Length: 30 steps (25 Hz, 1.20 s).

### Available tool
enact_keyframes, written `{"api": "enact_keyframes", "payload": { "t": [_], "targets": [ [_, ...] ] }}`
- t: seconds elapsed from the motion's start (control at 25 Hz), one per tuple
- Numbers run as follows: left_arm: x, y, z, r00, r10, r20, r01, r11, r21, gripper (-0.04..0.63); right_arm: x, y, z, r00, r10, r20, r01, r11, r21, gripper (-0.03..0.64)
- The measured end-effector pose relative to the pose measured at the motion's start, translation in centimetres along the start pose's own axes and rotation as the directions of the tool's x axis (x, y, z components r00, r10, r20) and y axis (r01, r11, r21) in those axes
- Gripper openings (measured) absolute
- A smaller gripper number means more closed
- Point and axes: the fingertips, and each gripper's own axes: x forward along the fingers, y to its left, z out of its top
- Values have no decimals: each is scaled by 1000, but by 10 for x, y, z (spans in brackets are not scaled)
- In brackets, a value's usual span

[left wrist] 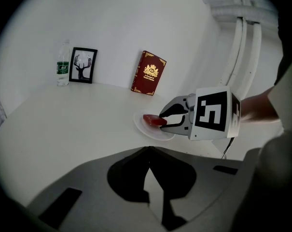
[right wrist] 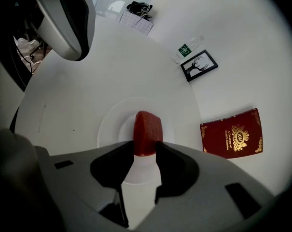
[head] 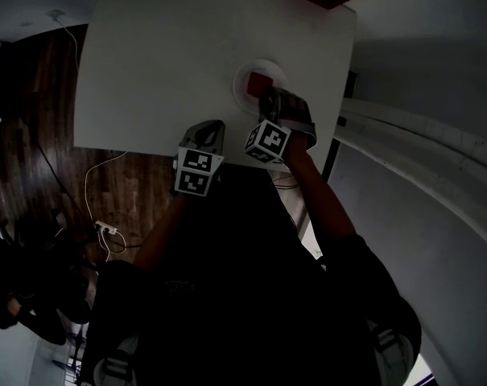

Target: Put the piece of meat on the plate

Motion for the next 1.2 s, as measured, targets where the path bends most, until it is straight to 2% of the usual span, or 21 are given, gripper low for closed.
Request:
{"api": "enact_keyframes", "payload": {
  "t": [0.52, 1.2],
  "targets": [
    [0, 7, 10, 1000, 22, 16, -22, 1000, -13, 2, 9, -7, 2, 1000, 30, 7, -30, 1000, 2, 161],
    [-11, 15, 11, 999, 26, 26, -26, 1000, -16, 3, 8, -8, 2, 996, 93, 10, -93, 994, 64, 176]
  ]
}}
